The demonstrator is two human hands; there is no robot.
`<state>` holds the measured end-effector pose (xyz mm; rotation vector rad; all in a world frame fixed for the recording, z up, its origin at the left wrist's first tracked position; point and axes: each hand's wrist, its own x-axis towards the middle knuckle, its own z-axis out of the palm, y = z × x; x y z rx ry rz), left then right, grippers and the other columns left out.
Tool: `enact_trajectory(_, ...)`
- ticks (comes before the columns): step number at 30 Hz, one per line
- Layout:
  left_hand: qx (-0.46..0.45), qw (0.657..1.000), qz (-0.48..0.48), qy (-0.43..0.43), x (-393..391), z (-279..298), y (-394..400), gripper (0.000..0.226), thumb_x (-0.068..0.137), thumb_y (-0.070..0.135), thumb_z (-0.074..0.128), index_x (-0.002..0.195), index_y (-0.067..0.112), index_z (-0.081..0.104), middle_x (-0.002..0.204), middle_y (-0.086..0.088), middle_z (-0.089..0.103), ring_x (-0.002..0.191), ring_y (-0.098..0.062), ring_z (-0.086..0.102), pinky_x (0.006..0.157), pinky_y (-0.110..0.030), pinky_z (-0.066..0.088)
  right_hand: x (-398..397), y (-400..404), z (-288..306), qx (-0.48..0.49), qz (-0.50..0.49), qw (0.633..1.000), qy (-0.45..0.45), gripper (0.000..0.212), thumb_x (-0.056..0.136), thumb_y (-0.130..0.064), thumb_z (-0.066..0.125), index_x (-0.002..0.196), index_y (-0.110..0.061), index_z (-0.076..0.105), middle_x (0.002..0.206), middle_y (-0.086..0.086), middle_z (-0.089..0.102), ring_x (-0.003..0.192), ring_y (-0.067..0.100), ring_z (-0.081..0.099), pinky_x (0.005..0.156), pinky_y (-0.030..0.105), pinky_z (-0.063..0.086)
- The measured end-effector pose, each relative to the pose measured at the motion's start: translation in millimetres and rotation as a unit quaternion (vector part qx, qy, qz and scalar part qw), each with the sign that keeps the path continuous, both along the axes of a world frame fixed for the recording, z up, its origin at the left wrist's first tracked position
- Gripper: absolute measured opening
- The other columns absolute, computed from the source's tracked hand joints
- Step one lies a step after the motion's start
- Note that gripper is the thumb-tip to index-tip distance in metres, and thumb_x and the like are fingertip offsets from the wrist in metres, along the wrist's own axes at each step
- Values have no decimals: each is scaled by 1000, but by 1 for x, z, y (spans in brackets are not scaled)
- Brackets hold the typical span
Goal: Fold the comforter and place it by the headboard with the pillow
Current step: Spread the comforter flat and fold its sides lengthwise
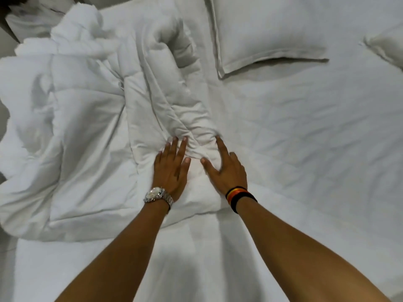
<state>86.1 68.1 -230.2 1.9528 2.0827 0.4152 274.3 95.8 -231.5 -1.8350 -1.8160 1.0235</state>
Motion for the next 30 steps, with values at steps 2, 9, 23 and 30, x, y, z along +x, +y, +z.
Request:
enact_trajectory(2, -10, 1000, -22, -1, 5, 20, -10, 63, 104, 56, 6, 164, 37, 9, 173, 1, 11, 158, -21, 13, 124, -50, 18, 11, -22, 19, -10, -9, 999, 39, 83, 92, -81, 50, 160, -60, 7, 133, 8, 64, 122, 34, 63, 101, 41, 48)
enact_trajectory(9, -57, 996, -71, -1, 53, 66, -67, 58, 105, 57, 11, 161, 48, 0, 173, 9, 1, 159, -24, 4, 124, -55, 7, 49, -127, 93, -25, -48, 992, 110, 91, 88, -80, 57, 161, -60, 5, 147, 2, 63, 131, 30, 62, 110, 40, 49)
enact_trajectory(23, -159, 973, -161, -35, 205, 33, -283, 58, 103, 63, 5, 160, 51, 5, 172, 14, 1, 158, -32, -3, 121, -63, -6, 203, -356, 58, -55, -96, 994, 18, 83, 94, -66, 62, 164, -45, 23, 147, 7, 61, 126, 33, 62, 105, 43, 52)
enact_trajectory(30, -100, 987, -129, 6, 172, 10, -344, 58, 107, 53, 16, 162, 37, 22, 172, 4, 16, 159, -29, 10, 125, -53, -1, 199, -385, 6, -70, -45, 989, -121, 84, 103, -53, 55, 168, -33, 7, 175, 13, 12, 159, 35, 17, 127, 56, 19)
